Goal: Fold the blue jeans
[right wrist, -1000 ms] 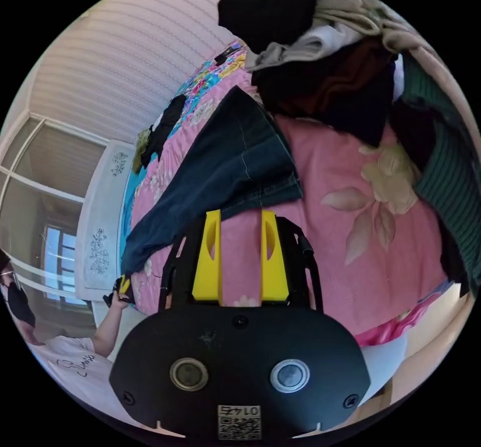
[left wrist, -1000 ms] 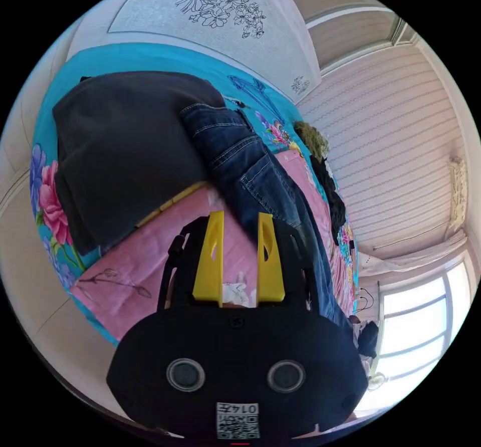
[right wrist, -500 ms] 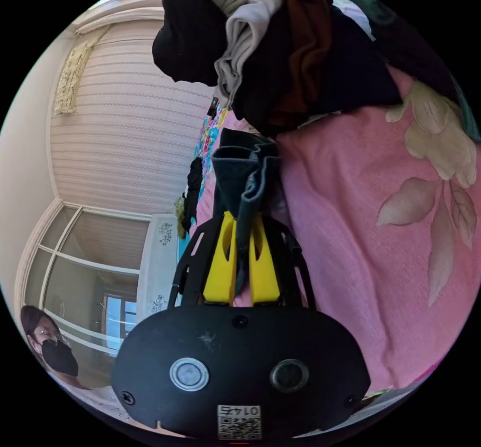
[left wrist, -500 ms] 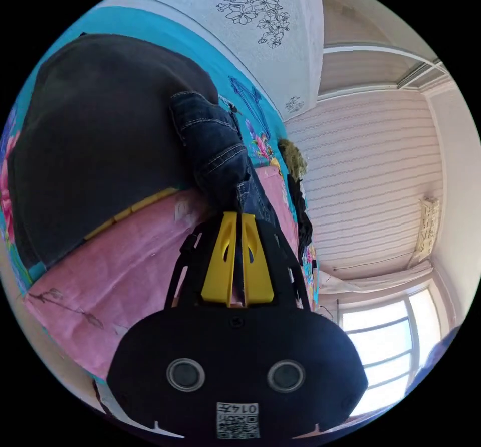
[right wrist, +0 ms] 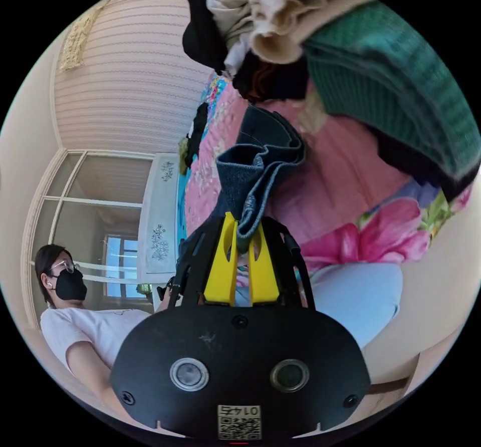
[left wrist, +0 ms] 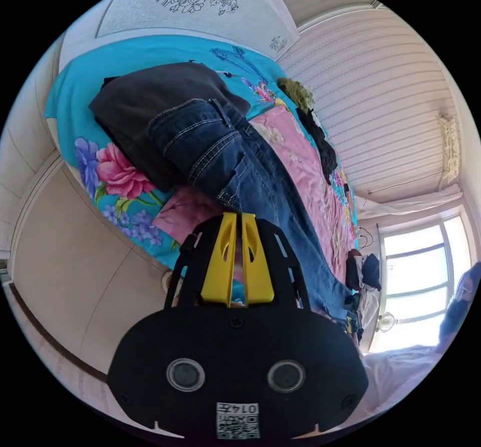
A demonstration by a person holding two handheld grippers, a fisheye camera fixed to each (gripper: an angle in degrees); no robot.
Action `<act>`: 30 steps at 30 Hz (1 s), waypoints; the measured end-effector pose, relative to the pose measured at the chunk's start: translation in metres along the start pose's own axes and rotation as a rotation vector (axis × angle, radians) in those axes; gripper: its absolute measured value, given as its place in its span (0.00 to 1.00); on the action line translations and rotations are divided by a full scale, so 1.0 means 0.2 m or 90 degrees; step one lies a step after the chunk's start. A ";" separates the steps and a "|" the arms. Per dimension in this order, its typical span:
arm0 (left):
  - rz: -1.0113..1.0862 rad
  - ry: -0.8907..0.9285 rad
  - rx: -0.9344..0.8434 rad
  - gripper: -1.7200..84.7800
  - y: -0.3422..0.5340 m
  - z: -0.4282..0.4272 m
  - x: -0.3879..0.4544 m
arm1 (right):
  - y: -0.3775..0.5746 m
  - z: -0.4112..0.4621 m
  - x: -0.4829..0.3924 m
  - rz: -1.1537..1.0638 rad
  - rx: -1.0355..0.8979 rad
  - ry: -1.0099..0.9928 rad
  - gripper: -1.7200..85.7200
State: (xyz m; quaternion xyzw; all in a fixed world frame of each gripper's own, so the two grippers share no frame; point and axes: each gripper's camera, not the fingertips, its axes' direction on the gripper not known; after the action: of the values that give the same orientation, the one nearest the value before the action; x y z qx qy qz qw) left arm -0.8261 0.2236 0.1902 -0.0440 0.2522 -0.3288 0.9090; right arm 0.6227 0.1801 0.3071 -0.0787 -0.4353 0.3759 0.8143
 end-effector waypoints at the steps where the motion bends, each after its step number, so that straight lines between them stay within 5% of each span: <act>1: -0.026 0.017 0.017 0.01 0.05 0.01 -0.02 | 0.03 0.05 0.05 0.031 0.005 0.000 0.03; 6: 0.014 -0.034 0.081 0.02 0.12 -0.20 0.06 | 0.11 0.10 0.06 0.094 0.071 0.056 0.06; 9: 0.187 -0.178 0.040 0.04 0.12 -0.32 0.32 | 0.17 0.07 -0.13 0.051 0.103 0.305 0.06; 11: 0.344 -0.322 -0.007 0.07 0.13 -0.28 0.60 | 0.15 0.22 -0.45 -0.108 0.094 0.497 0.06; 13: 0.417 -0.421 -0.029 0.08 0.11 -0.20 0.78 | 0.09 0.48 -0.72 -0.273 0.035 0.538 0.06; 22: 0.344 -0.446 0.031 0.11 -0.34 0.12 1.01 | 0.24 2.21 -1.90 -0.878 -0.299 0.306 0.12; 30: 0.253 -0.430 -0.042 0.14 -0.58 0.35 0.81 | 0.38 3.08 -2.13 -0.898 -0.472 0.347 0.14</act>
State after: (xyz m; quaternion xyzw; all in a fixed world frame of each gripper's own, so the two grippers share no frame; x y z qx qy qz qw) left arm -0.7529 0.0269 0.2099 -0.1294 -0.0473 -0.1050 0.9849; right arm -0.0368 -0.1793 0.3710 -0.1388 -0.2661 -0.4202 0.8564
